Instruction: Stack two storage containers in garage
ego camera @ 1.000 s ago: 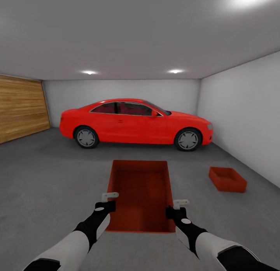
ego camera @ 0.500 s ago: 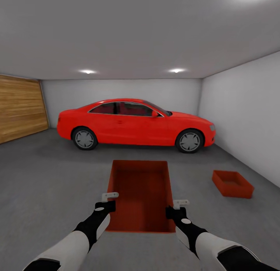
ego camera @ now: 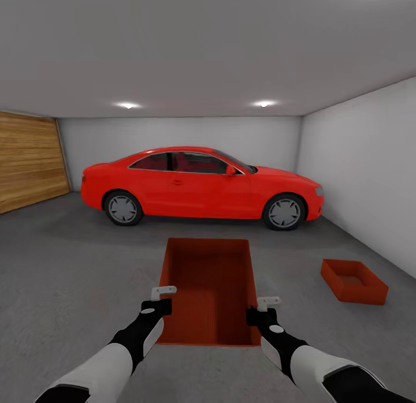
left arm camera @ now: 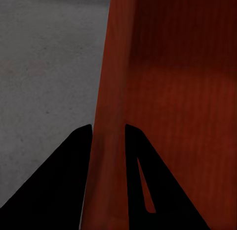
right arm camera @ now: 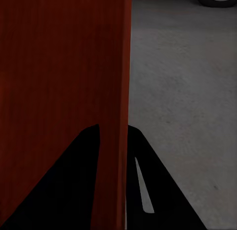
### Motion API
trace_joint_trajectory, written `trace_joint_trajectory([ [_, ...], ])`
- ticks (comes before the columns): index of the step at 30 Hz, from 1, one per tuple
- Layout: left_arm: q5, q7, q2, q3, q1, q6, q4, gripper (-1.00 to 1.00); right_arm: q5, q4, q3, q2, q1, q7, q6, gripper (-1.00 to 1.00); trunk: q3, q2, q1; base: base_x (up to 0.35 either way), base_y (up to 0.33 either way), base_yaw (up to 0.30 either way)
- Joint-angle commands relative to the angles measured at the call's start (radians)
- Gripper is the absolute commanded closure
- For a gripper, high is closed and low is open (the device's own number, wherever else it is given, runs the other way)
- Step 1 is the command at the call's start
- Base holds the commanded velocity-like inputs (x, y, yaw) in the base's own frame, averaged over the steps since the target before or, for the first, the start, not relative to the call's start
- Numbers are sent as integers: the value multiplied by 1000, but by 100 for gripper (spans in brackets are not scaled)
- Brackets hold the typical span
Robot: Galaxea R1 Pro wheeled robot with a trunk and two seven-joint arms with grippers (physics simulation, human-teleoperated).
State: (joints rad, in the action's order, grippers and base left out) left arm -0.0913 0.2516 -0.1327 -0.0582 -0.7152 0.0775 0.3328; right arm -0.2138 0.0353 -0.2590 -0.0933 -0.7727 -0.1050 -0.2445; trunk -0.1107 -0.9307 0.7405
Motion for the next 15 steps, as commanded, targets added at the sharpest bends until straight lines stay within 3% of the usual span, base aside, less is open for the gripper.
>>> trace_joint_trajectory([
  [1, 4, 21, 31, 32, -1, 8, 3, 100, -13, 0, 7, 17, 0, -7, -5, 100, -1, -1, 1, 321, 0, 0],
  [12, 4, 21, 31, 32, -1, 8, 3, 100, -15, 0, 7, 17, 0, -7, -6, 100, -1, -1, 1, 322, 0, -3],
  [15, 4, 21, 31, 32, -2, 8, 3, 100, -16, 0, 7, 16, 0, -17, -6, 100, -1, -1, 1, 322, 0, -212],
])
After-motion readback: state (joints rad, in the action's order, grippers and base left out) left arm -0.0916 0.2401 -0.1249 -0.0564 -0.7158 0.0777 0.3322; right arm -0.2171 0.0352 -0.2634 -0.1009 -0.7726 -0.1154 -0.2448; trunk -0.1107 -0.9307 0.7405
